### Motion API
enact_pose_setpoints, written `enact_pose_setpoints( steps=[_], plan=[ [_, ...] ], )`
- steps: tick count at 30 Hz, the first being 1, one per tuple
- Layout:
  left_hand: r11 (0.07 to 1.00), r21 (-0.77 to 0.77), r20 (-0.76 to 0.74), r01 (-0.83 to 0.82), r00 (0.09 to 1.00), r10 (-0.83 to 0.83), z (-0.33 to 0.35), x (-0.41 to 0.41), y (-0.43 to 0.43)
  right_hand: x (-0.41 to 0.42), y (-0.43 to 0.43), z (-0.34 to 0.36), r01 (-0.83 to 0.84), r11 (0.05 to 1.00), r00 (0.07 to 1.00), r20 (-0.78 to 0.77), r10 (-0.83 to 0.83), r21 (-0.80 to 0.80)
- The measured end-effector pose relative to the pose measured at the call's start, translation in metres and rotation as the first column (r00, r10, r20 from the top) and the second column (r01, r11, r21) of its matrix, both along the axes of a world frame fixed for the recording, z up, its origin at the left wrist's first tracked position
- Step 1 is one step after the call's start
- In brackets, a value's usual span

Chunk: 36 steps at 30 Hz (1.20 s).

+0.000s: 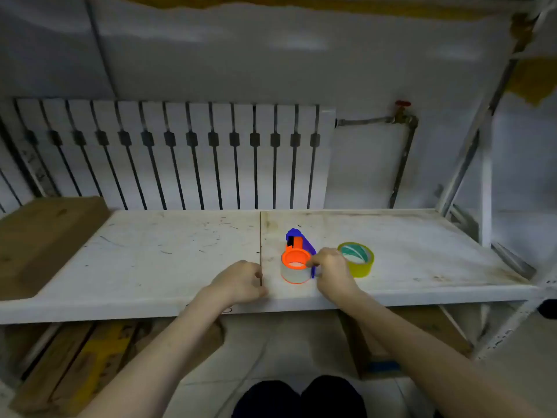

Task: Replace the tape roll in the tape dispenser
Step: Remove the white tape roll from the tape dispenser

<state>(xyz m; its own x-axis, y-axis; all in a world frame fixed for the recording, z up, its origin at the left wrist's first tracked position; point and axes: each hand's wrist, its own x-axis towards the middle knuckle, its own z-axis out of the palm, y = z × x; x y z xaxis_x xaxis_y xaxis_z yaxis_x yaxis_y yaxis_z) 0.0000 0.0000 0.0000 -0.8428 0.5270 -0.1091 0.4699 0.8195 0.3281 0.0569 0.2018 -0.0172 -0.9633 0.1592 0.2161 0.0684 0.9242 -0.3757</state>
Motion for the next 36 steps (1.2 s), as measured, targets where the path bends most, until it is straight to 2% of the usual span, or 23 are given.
enact_pose_setpoints(
  steps=[6,11,13,15,17,21,24,26,28,29,31,33,34,36],
  plan=[
    [0.999,-0.036,0.020,-0.003,1.000,0.004,-0.016,-0.027,0.014,-0.030,-0.005,-0.016,-0.042,0.990,0.980,-0.197,0.015,-0.138],
    [0.999,-0.034,0.044,-0.008,0.999,0.010,-0.028,-0.043,0.027,-0.043,-0.009,-0.020,0.013,0.975,0.982,-0.181,-0.055,-0.223],
    [0.999,-0.039,0.057,-0.016,0.998,0.019,-0.032,-0.046,0.032,-0.042,-0.007,-0.021,0.003,0.983,0.974,-0.223,-0.044,-0.181],
    [0.999,-0.035,0.085,-0.041,0.995,0.044,-0.037,-0.048,0.038,-0.043,-0.005,-0.027,-0.036,0.998,0.960,-0.280,0.020,-0.052],
    [0.997,-0.025,0.118,-0.076,0.990,0.079,-0.041,-0.050,0.043,-0.044,-0.004,-0.034,-0.053,0.995,0.979,-0.193,0.068,0.083],
    [0.988,0.011,0.150,-0.151,0.978,0.148,-0.047,-0.053,0.051,-0.053,-0.006,-0.042,-0.064,0.965,0.996,0.082,0.044,0.255],
    [0.973,0.063,0.204,-0.223,0.957,0.206,-0.050,-0.053,0.056,-0.058,-0.007,-0.040,-0.031,0.995,0.988,0.152,0.017,0.094],
    [0.952,0.126,0.261,-0.278,0.936,0.238,-0.049,-0.053,0.060,-0.056,-0.004,-0.041,-0.030,1.000,0.998,0.050,0.029,0.007],
    [0.888,0.260,0.390,-0.378,0.883,0.262,-0.048,-0.052,0.064,-0.049,-0.004,-0.039,-0.029,0.996,0.997,-0.079,0.023,-0.082],
    [0.811,0.360,0.487,-0.461,0.834,0.257,-0.047,-0.052,0.066,-0.046,-0.004,-0.037,-0.032,0.985,0.994,-0.110,0.013,-0.170],
    [0.575,0.512,0.661,-0.639,0.720,0.211,-0.043,-0.049,0.070,-0.041,-0.003,-0.032,-0.021,0.923,0.996,-0.087,-0.013,-0.384],
    [0.383,0.551,0.758,-0.741,0.637,0.142,-0.036,-0.045,0.073,-0.037,-0.002,-0.033,-0.027,0.835,0.999,-0.043,0.004,-0.550],
    [0.338,0.547,0.785,-0.765,0.610,0.110,-0.033,-0.043,0.073,-0.035,-0.001,-0.036,-0.035,0.793,0.999,-0.039,0.015,-0.608],
    [0.339,0.542,0.798,-0.769,0.597,0.079,-0.029,-0.039,0.074,-0.030,0.000,-0.041,-0.017,0.718,1.000,-0.006,0.018,-0.695]
  ],
)
